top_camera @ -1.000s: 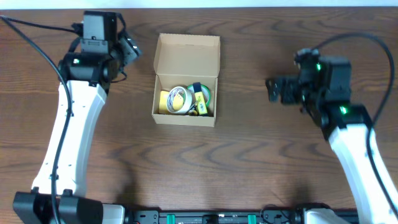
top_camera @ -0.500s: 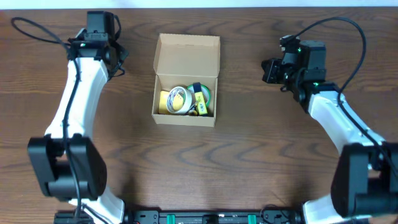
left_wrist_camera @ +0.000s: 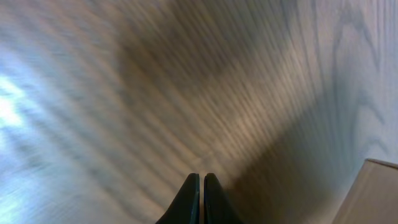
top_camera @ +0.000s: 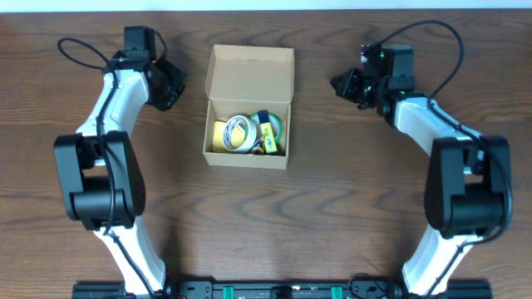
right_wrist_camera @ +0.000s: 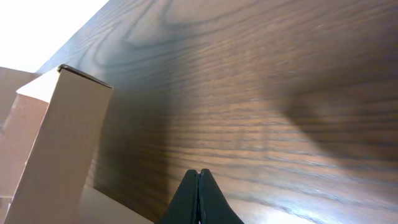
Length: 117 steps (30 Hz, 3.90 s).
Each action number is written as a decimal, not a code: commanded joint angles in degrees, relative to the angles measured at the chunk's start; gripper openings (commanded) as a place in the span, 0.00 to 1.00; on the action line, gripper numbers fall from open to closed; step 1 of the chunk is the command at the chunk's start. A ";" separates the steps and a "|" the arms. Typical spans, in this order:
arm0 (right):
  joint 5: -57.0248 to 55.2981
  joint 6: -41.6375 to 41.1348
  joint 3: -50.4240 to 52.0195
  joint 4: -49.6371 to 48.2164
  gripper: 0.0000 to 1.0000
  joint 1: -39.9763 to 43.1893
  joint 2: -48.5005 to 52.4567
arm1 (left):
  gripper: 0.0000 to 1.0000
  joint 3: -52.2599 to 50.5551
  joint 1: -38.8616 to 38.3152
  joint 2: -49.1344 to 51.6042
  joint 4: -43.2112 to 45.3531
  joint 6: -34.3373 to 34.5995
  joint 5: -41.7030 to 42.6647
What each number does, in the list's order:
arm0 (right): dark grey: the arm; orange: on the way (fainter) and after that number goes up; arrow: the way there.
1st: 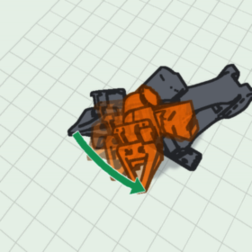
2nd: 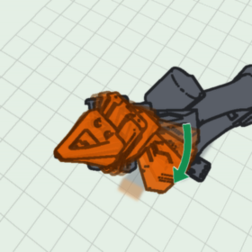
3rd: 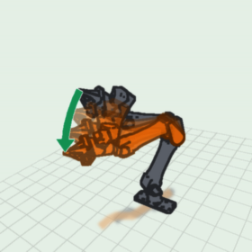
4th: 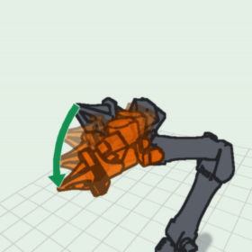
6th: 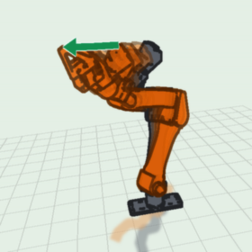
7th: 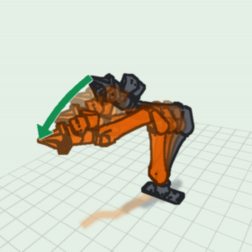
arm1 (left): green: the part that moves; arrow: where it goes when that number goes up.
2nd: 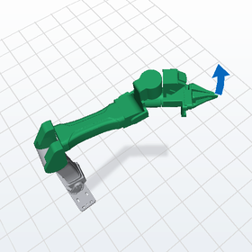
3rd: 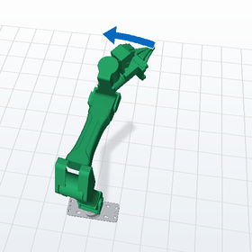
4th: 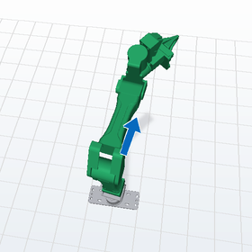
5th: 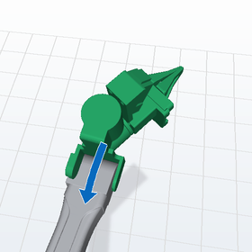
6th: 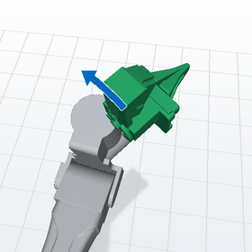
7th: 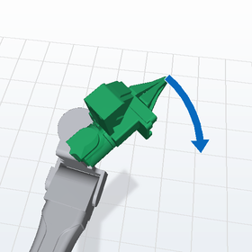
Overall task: Pack container
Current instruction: 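Raise both grippers to the back corners of the box lid, then grip the lid flap with both grippers and swing it forward, then press the lid down with the right gripper to close the box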
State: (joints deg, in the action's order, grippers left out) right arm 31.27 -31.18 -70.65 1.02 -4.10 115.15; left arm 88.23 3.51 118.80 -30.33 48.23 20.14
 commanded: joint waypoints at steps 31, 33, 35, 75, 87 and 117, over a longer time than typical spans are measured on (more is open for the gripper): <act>8.48 -12.13 -4.37 -17.42 0.01 -9.49 9.68 | 0.06 0.81 -0.42 10.47 19.26 2.84 40.83; 9.11 -11.32 -4.37 -17.81 0.01 -9.49 9.68 | 0.06 0.83 -0.17 10.47 20.02 1.90 42.53; 9.88 -10.27 -4.39 -17.99 0.01 -9.49 9.68 | 0.06 0.94 0.04 10.45 20.15 1.03 43.98; 9.22 6.62 -4.48 2.69 0.01 -15.13 -9.84 | 0.05 28.96 0.31 10.40 -29.51 -36.70 23.19; 2.78 10.29 -4.48 11.15 0.01 -21.42 -13.16 | 0.05 33.92 0.17 10.40 -42.95 -40.54 10.05; -10.47 13.20 -4.61 22.62 0.01 -35.58 -12.35 | 0.06 40.68 -0.85 2.75 -56.24 -34.86 -13.07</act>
State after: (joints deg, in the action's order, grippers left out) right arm 23.00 -19.64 -74.54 23.20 -38.52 102.06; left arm 127.70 2.11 122.58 -85.67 12.27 8.54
